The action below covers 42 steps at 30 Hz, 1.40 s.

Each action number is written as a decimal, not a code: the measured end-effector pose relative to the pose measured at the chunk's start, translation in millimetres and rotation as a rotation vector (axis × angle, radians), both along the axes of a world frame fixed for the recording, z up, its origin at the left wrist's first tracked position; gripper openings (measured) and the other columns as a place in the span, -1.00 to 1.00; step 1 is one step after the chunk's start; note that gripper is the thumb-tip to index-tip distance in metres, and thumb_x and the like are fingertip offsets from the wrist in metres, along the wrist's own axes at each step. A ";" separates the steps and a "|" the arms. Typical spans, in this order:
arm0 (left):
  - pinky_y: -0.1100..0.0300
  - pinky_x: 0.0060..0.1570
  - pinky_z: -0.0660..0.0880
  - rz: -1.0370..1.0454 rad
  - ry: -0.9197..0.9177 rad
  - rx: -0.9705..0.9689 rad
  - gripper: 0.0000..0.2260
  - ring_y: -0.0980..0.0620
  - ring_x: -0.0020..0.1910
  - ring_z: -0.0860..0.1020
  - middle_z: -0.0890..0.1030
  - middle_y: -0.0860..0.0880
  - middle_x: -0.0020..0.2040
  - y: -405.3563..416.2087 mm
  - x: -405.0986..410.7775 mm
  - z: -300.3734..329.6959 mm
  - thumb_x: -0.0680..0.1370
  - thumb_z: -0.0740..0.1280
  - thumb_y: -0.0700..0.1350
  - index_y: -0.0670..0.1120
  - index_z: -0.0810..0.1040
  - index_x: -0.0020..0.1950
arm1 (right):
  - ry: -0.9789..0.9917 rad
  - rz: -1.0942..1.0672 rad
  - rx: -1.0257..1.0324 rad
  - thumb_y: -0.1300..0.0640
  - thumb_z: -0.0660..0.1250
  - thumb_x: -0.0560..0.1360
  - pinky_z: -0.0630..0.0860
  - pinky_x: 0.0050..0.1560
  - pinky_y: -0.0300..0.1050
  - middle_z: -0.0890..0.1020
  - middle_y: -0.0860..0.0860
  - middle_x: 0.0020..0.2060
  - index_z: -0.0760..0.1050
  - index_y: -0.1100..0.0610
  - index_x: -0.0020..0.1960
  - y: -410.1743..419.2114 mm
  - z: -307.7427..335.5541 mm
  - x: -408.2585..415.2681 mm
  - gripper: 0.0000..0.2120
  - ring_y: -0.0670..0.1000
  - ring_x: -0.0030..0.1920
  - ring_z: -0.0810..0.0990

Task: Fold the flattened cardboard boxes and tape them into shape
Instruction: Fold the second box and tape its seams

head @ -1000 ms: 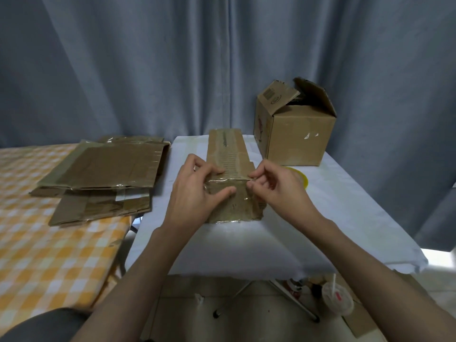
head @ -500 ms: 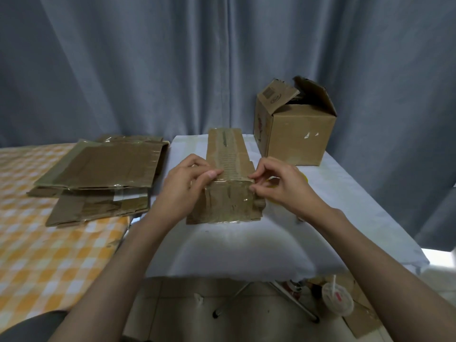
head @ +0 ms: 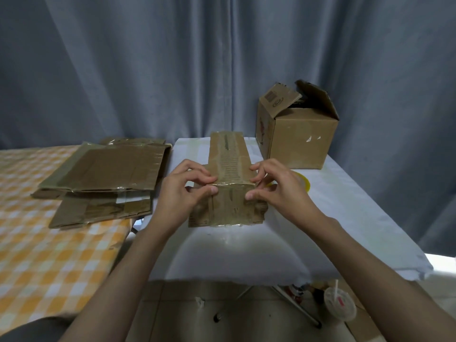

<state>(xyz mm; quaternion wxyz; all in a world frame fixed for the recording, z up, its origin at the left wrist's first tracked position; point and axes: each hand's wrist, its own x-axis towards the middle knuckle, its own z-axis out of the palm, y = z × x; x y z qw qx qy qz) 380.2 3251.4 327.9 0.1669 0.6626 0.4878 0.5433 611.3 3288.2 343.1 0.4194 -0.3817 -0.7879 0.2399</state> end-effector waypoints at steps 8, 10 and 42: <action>0.20 0.21 0.46 0.024 0.202 0.022 -0.71 0.18 0.29 0.49 0.57 0.10 0.27 4.6 20.3 -3.9 0.47 0.50 -0.04 0.04 0.36 -0.13 | -0.061 -0.097 0.177 0.15 0.56 0.40 0.52 -0.14 -0.06 0.50 -0.03 -0.17 0.32 -0.02 -0.24 3.3 -9.0 -9.8 -0.62 0.08 -0.08 0.63; 0.24 0.28 0.37 0.042 0.249 0.005 -0.75 0.22 0.35 0.39 0.48 0.16 0.39 6.6 26.7 -6.8 0.51 0.46 0.02 0.11 0.44 0.09 | -0.039 -0.114 0.185 0.16 0.55 0.40 0.53 -0.14 0.04 0.54 0.00 -0.20 0.33 -0.02 -0.25 4.4 -9.3 -10.2 -0.63 0.13 -0.03 0.65; 0.54 0.10 0.37 0.292 0.171 0.241 -0.70 0.19 0.25 0.46 0.51 0.02 0.31 -28.5 37.0 35.3 0.56 0.36 0.04 -0.04 0.62 0.24 | 0.563 -0.128 -0.575 0.01 0.41 0.55 0.67 0.00 0.17 0.57 0.03 -0.42 0.40 0.18 -0.13 -21.5 -3.6 -17.5 -0.70 0.04 -0.30 0.69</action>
